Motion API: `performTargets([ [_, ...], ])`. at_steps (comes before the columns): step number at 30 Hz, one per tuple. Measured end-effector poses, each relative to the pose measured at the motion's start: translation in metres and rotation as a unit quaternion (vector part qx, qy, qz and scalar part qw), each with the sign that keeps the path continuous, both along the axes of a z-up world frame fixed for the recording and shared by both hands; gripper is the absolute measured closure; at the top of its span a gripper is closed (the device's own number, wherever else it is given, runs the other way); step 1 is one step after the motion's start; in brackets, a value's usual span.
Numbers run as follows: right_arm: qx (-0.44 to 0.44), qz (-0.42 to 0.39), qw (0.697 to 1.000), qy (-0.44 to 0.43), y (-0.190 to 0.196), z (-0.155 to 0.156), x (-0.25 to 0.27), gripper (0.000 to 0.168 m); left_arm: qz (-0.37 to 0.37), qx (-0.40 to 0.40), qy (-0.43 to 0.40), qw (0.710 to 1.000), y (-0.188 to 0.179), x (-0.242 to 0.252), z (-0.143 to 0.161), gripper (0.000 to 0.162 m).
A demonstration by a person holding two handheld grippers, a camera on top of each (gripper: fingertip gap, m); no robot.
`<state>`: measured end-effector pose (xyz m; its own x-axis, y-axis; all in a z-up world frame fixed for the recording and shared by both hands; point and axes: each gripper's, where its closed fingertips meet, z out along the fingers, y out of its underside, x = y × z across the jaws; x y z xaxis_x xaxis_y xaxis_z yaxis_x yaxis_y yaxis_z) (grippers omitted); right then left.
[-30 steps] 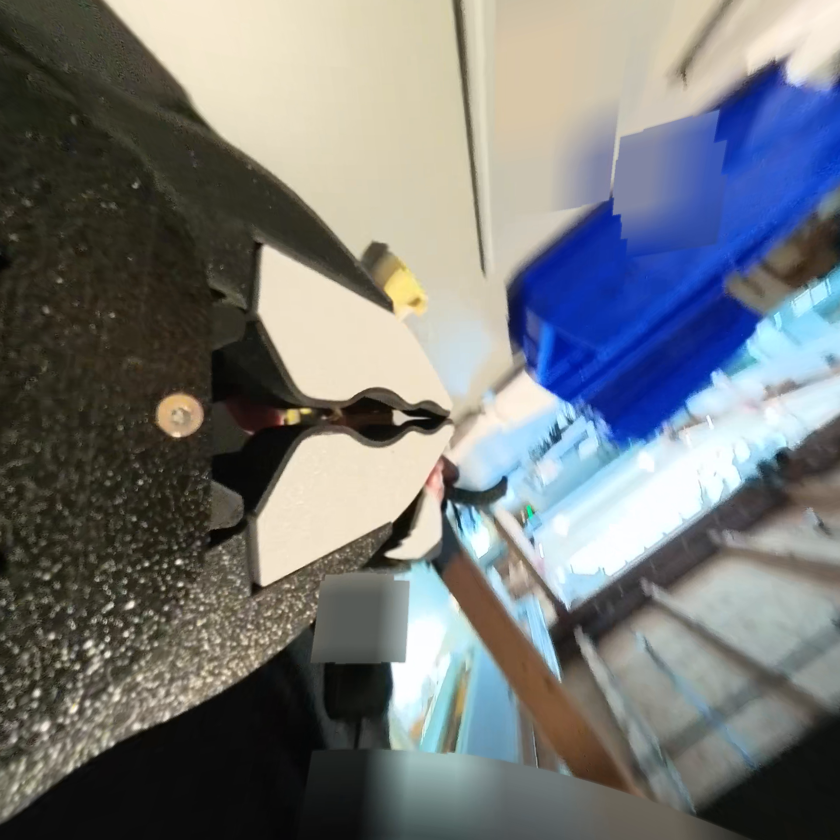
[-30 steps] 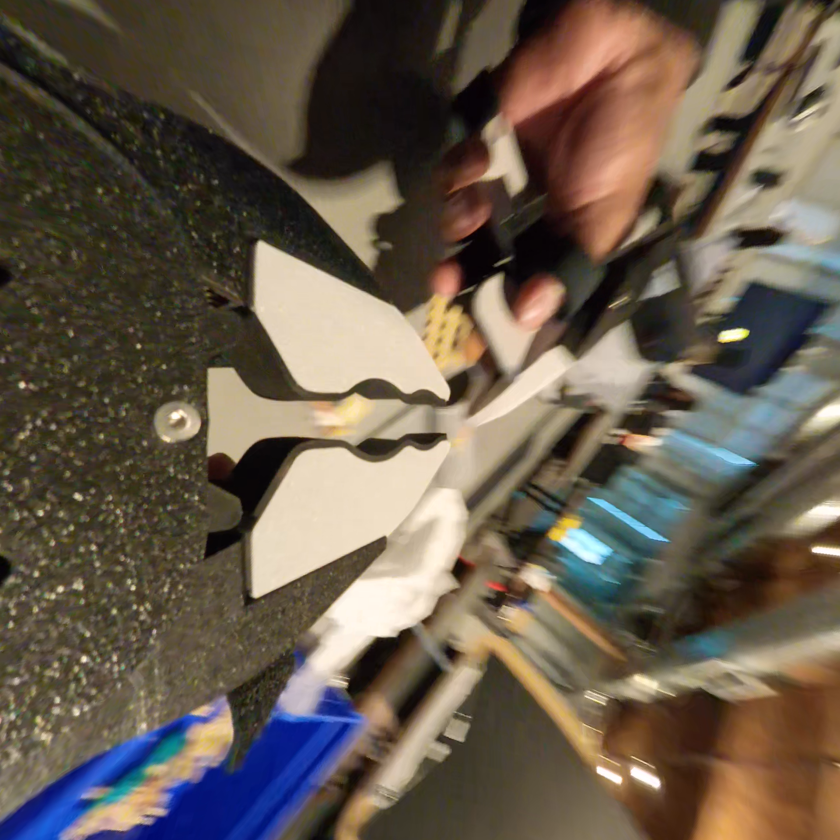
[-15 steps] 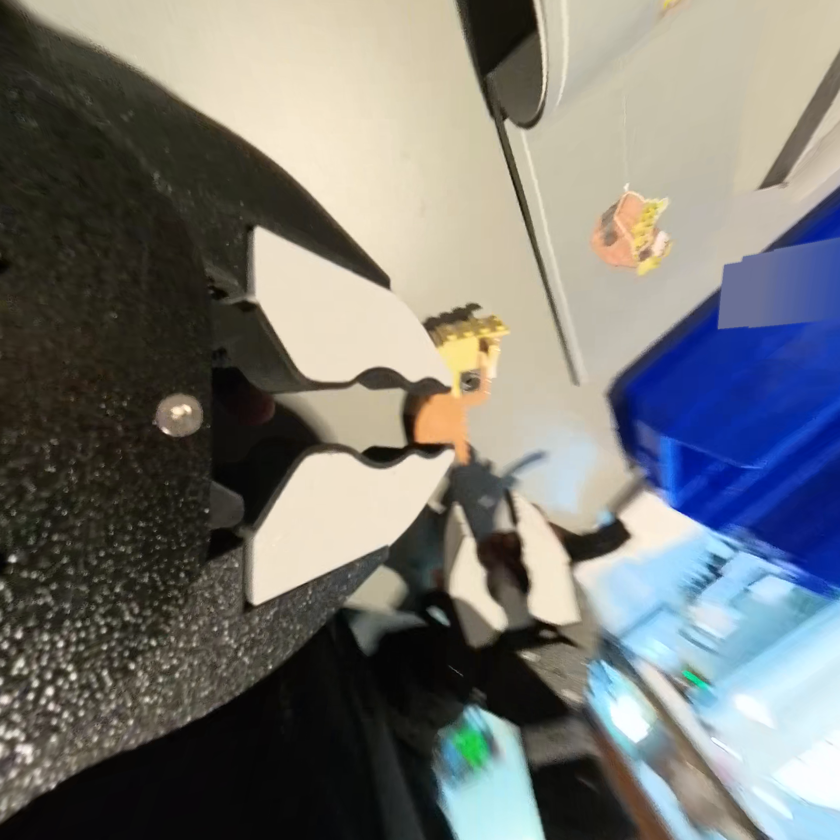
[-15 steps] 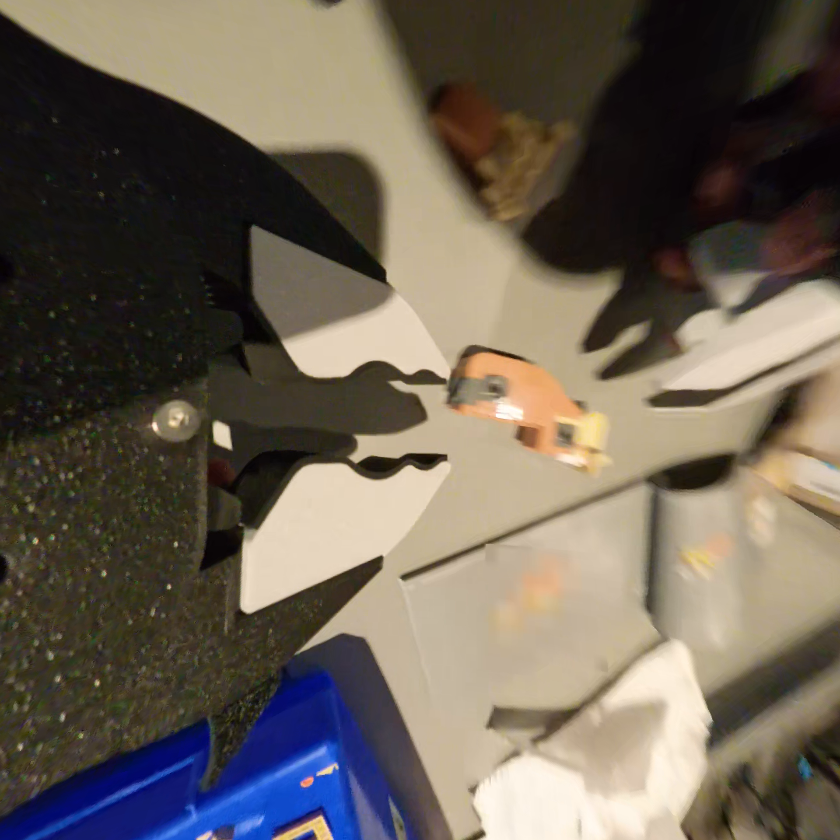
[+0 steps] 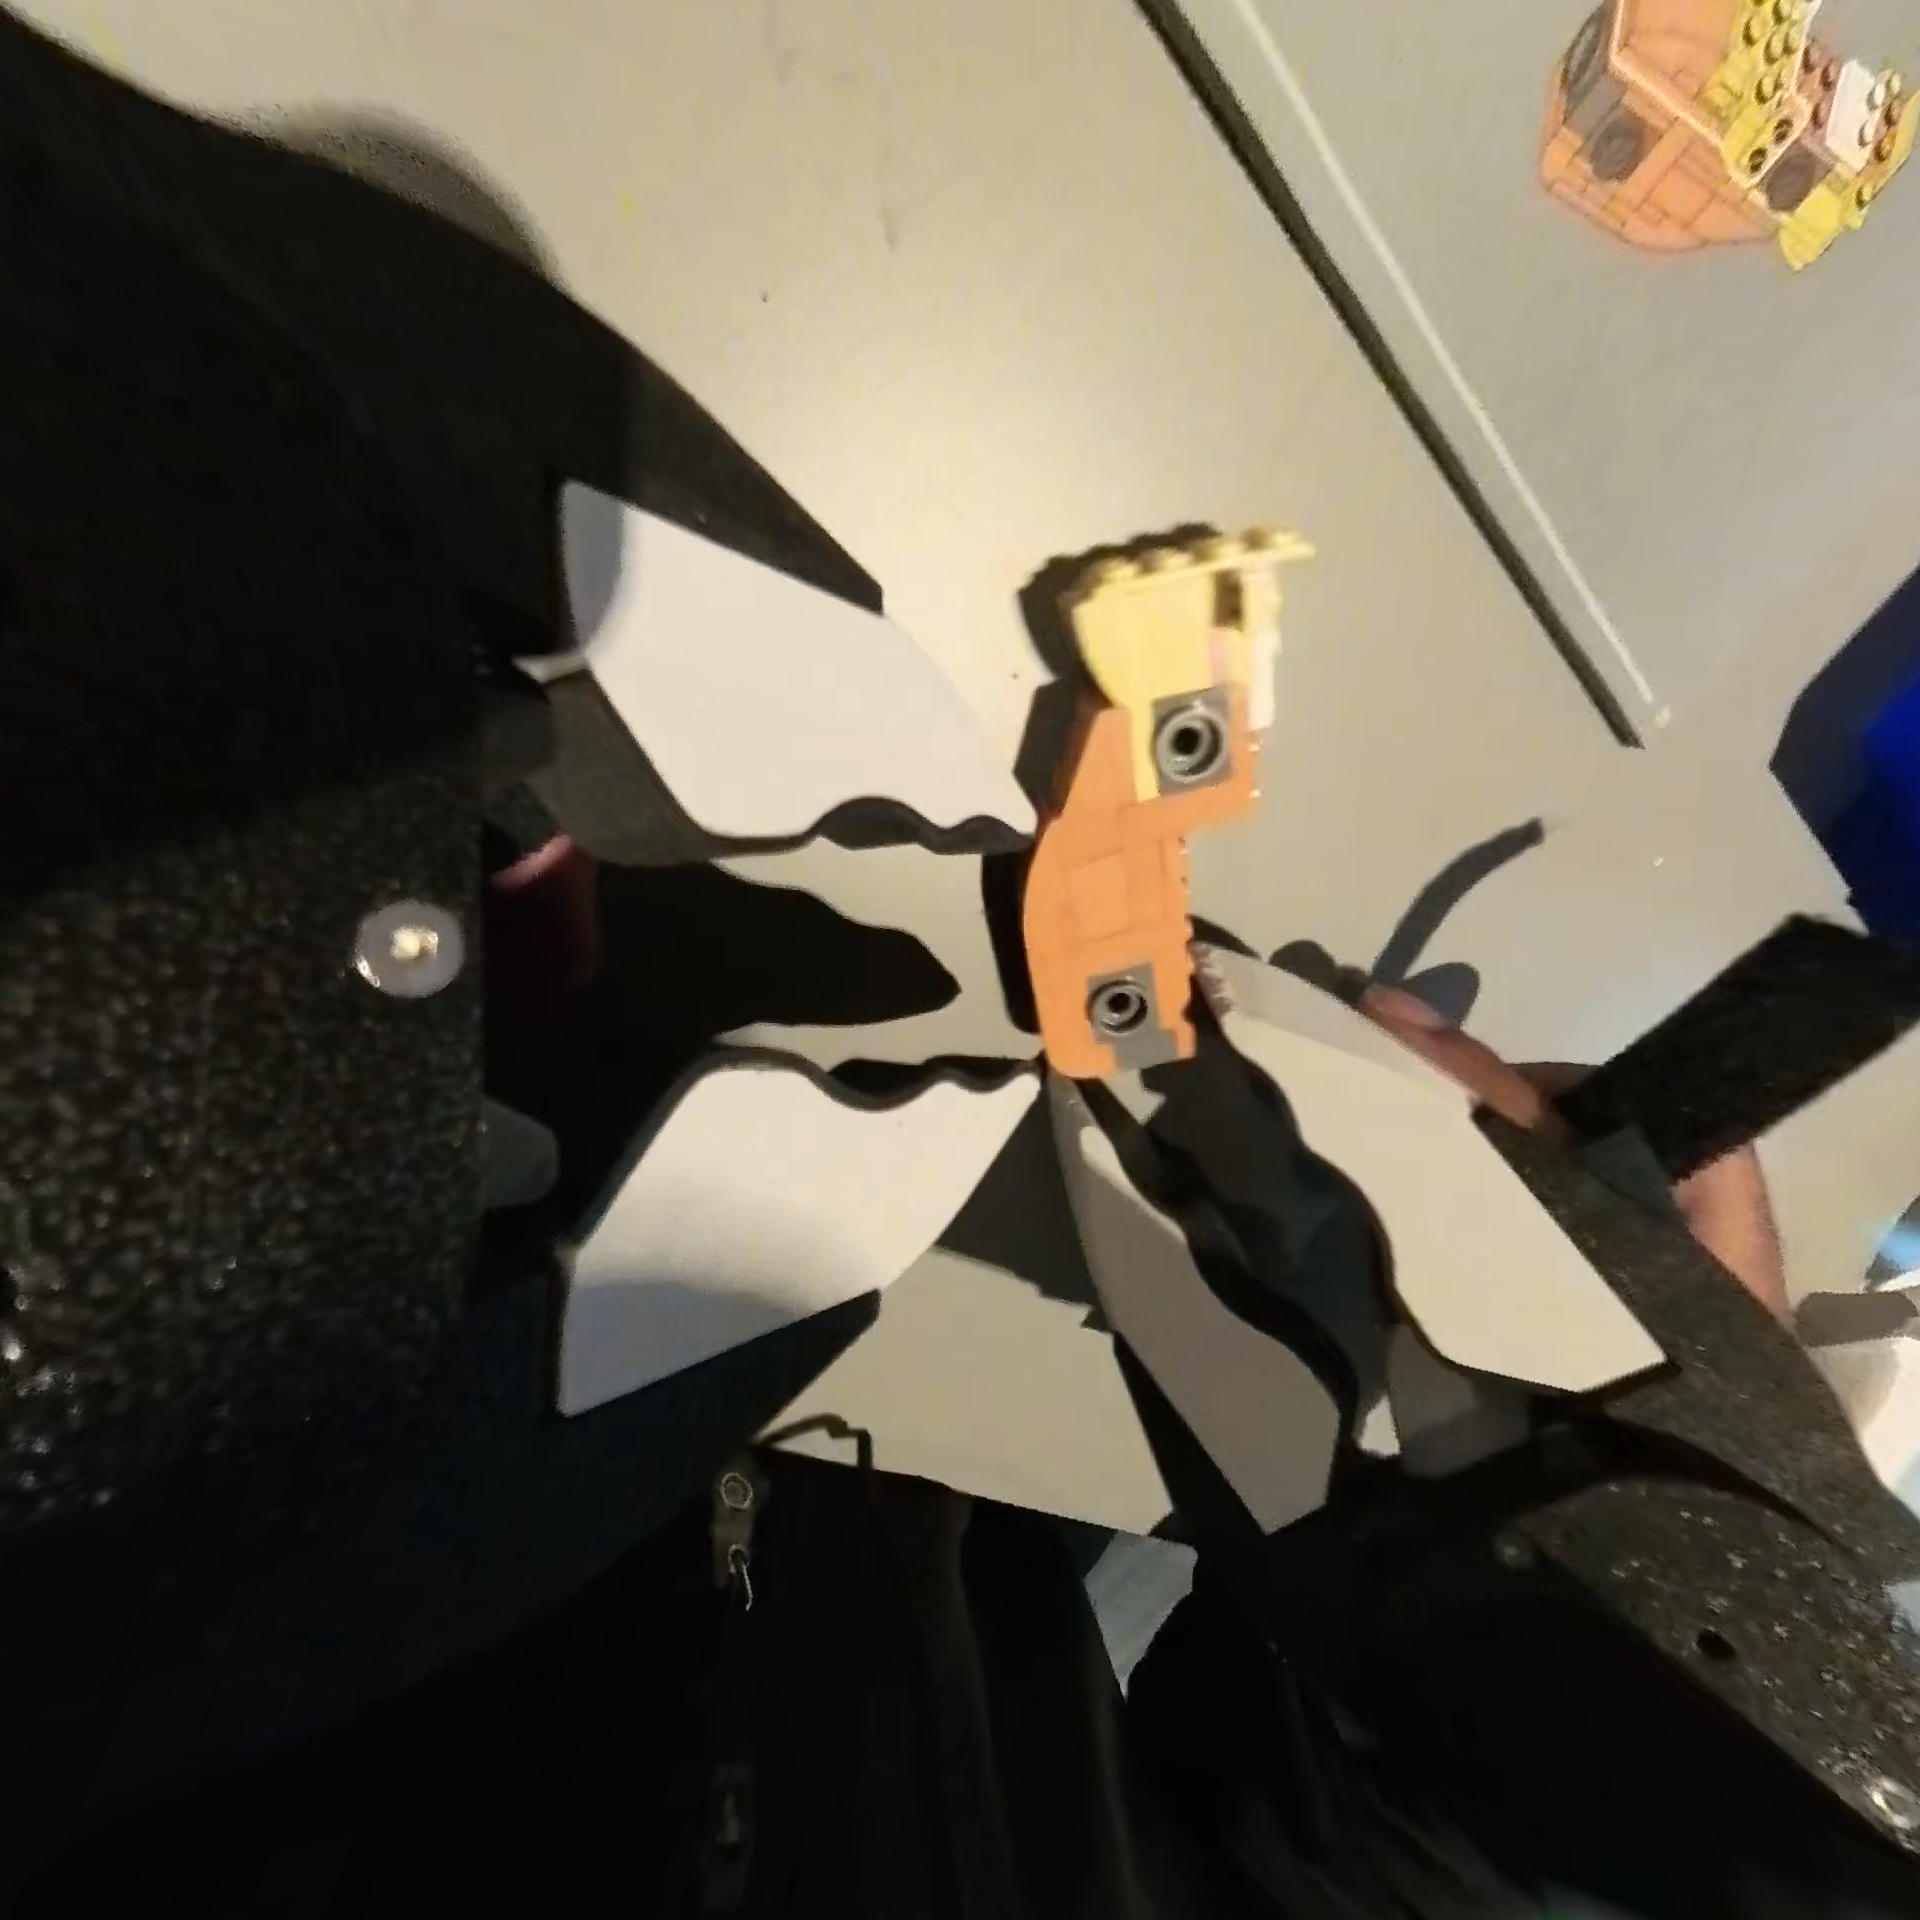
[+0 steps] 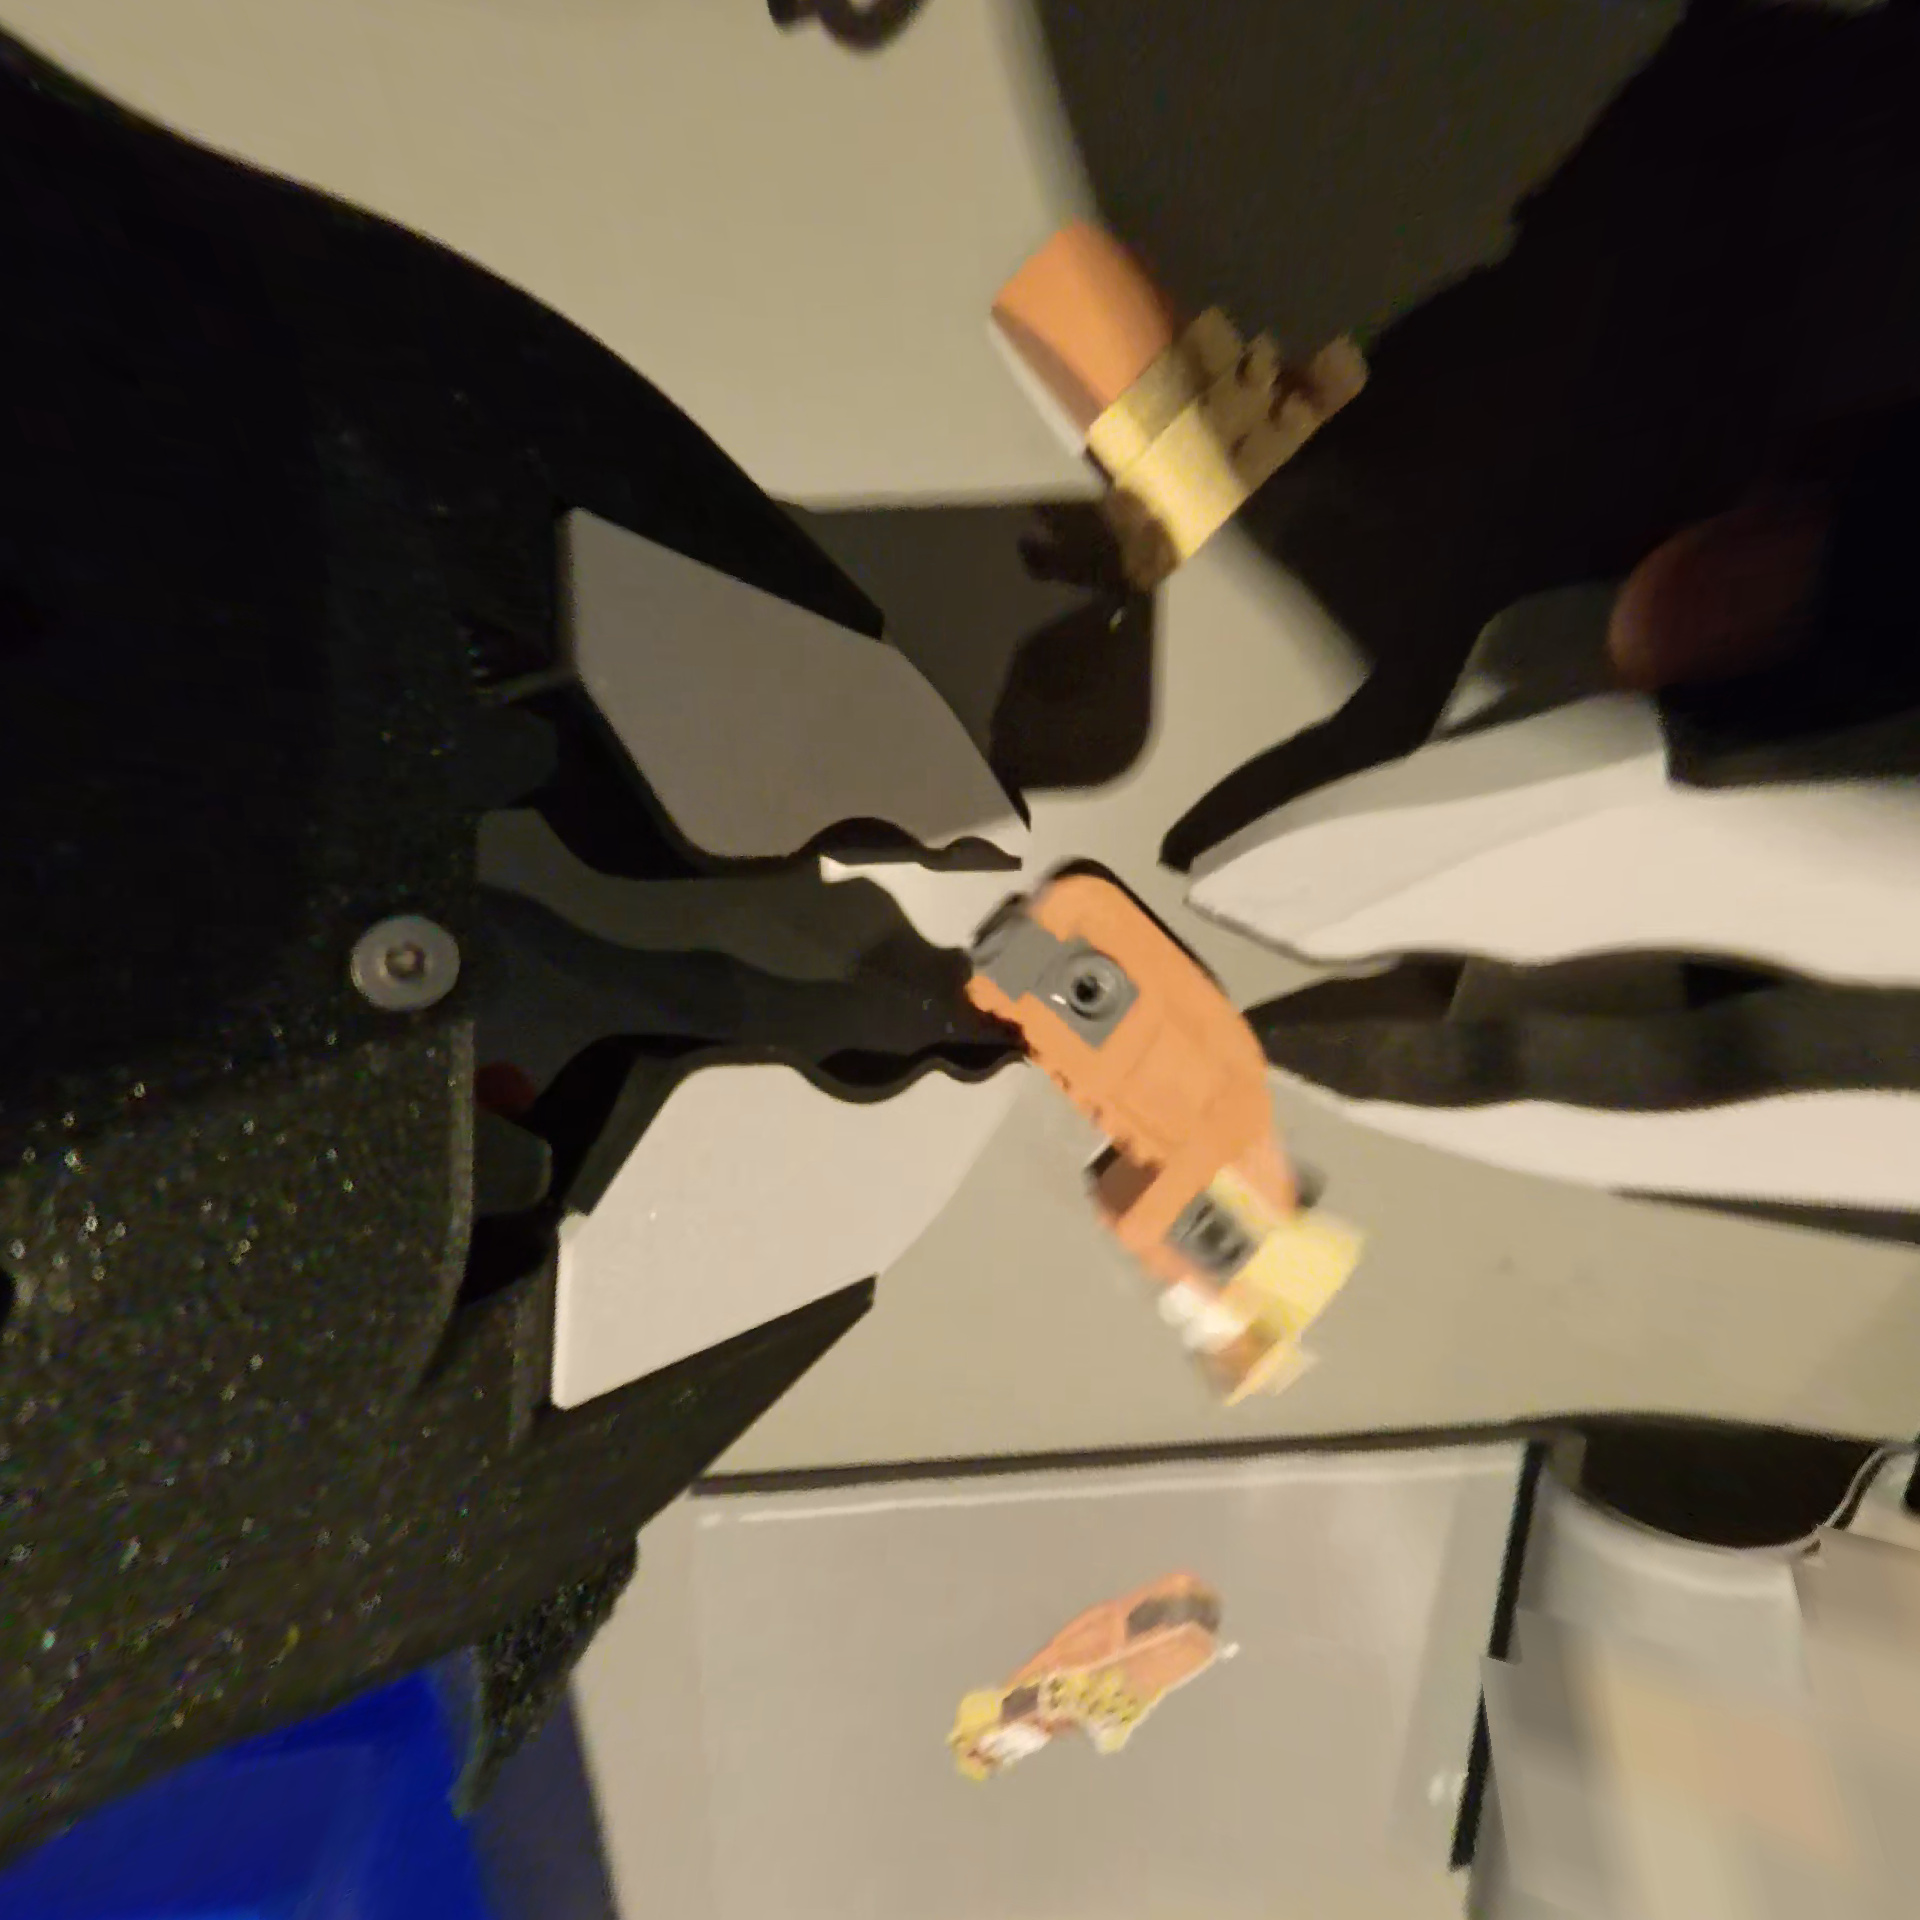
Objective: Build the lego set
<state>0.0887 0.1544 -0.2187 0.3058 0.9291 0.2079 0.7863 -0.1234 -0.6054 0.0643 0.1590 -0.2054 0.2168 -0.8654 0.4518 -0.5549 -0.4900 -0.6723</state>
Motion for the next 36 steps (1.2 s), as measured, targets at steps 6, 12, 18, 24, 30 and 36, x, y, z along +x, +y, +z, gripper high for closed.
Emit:
performTargets([
  [6, 0.016, 0.052, 0.999, -0.003, -0.013, 0.001, -0.017, 0.134, -0.005, 0.018, -0.002, 1.0, 0.004, -0.017, 0.003, 0.122],
  [12, 0.262, 0.127, 0.951, -0.103, 0.039, 0.031, 0.016, 0.134, -0.045, 0.114, -0.023, 0.992, -0.006, -0.024, 0.017, 0.115],
  [18, 0.351, 0.292, 0.871, -0.179, 0.055, 0.028, 0.007, 0.13, -0.068, 0.18, 0.001, 0.981, -0.009, -0.013, 0.014, 0.113],
  [24, 0.338, 0.35, 0.847, -0.215, 0.057, 0.012, -0.003, 0.131, -0.087, 0.187, 0.016, 0.978, -0.009, 0.002, 0.008, 0.114],
  [30, 0.313, 0.36, 0.85, -0.223, 0.057, 0.011, 0.0, 0.129, -0.091, 0.205, 0.047, 0.973, 0.001, -0.007, -0.001, 0.12],
  [36, 0.297, 0.398, 0.834, -0.241, 0.056, 0.009, -0.001, 0.132, -0.118, 0.196, 0.03, 0.973, 0.002, -0.012, -0.004, 0.12],
])
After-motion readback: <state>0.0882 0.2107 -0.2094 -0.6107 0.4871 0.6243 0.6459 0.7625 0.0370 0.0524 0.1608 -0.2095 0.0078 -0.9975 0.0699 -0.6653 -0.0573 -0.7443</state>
